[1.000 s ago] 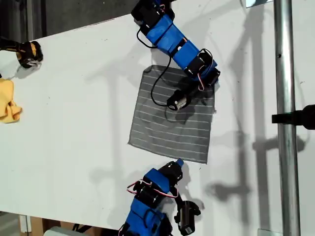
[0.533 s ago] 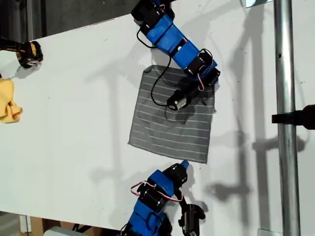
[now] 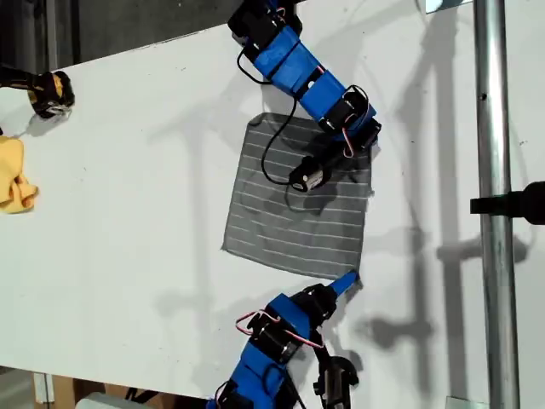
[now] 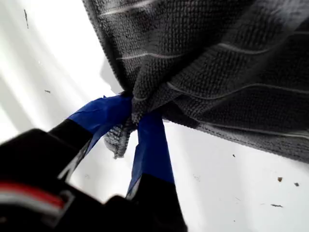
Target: Grasp corners of a towel and fold twice.
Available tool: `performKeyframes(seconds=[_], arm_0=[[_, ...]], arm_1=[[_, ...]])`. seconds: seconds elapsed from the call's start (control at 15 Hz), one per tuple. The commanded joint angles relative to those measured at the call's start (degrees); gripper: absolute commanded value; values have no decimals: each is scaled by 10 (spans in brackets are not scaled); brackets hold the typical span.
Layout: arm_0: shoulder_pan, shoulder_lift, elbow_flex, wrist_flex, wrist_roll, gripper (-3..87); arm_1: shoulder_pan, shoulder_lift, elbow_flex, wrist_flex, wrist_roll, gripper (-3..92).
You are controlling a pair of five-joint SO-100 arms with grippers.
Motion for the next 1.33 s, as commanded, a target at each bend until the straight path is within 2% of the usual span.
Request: performKeyframes(seconds=[0.0, 0.47, 0.87, 1.27], arm_0=[[6, -31, -10, 1, 0, 364], [-3, -171, -11, -29, -4, 357], [-14, -240, -18, -47, -40, 337], [-36, -256, -27, -46, -41, 241]], arm_1=[[10, -7, -4, -4, -2, -1], [4, -10, -5, -7, 0, -1], [4, -10, -5, -9, 0, -1], [2, -12, -5, -18, 0, -1]])
